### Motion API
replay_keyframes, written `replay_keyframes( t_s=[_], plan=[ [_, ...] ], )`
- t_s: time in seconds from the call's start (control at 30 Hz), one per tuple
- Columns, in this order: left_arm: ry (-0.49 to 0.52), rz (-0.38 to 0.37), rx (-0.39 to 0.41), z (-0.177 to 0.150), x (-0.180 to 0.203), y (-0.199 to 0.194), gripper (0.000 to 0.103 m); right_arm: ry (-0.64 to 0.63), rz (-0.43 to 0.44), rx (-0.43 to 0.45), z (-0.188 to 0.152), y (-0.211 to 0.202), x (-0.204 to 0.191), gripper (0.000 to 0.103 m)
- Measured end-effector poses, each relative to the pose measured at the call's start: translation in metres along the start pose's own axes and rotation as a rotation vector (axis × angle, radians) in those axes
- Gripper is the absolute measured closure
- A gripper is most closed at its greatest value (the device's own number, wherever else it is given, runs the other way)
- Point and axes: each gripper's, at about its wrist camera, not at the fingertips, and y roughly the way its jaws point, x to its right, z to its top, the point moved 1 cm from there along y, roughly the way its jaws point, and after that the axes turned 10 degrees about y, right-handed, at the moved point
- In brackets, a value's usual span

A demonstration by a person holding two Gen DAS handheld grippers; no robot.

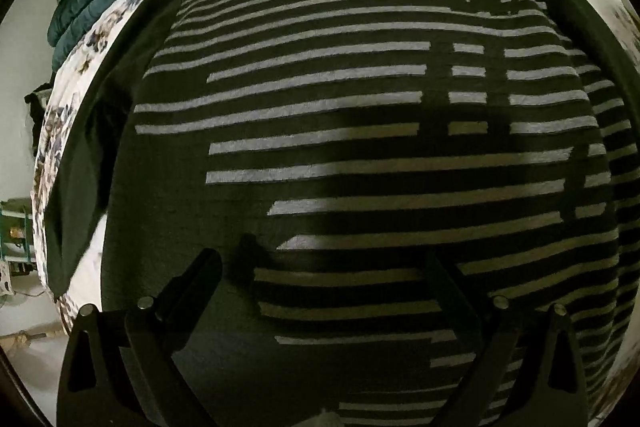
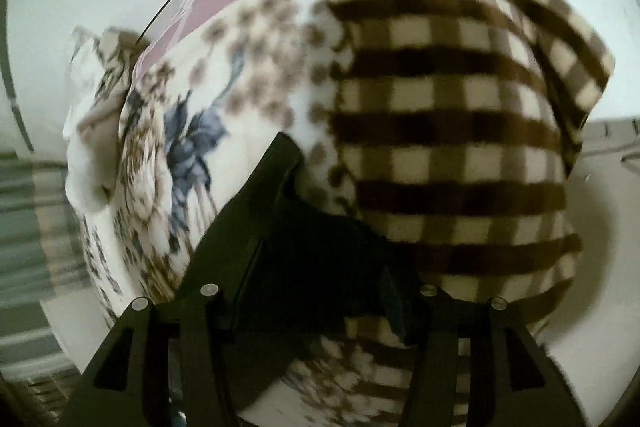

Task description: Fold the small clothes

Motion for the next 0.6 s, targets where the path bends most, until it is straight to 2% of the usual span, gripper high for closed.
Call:
replay_keyframes(
  t_s=[0.07,0.13,0.17,0.27,0.37,0.47,0.57,0.6],
  plan=[
    [-0.007,-0.002,0.002,0.000,-0.003,0.000,0.000,-0.015,0.019,0.049,-0.003,-0.004,-0.009,0.048],
    [-0.015,-0.006,0.003,0.001,-0.006,0.000,0.000,-0.053,0.016,0.073,-0.006,-0.005,-0.020,0.075],
    [-0.021,-0.009,0.003,0.002,-0.010,0.000,0.000,-0.076,-0.005,0.081,-0.008,-0.004,-0.027,0.091],
    [-0.052,-0.011,0.008,0.003,-0.024,-0.001,0.000,-0.162,-0.036,0.123,-0.021,-0.012,-0.057,0.092],
    [-0.099,-0.006,0.012,0.005,-0.048,0.000,0.000,-0.309,-0.036,0.154,-0.052,-0.033,-0.104,0.092],
    [-0.159,0.006,0.014,0.005,-0.079,0.001,0.000,-0.503,-0.010,0.171,-0.105,-0.054,-0.171,0.092],
    [-0.237,0.025,0.021,0.001,-0.117,0.003,0.000,-0.722,0.025,0.164,-0.179,-0.062,-0.246,0.092],
    [-0.269,0.034,0.023,-0.001,-0.136,0.005,0.000,-0.813,0.043,0.150,-0.216,-0.060,-0.274,0.092]
  ],
)
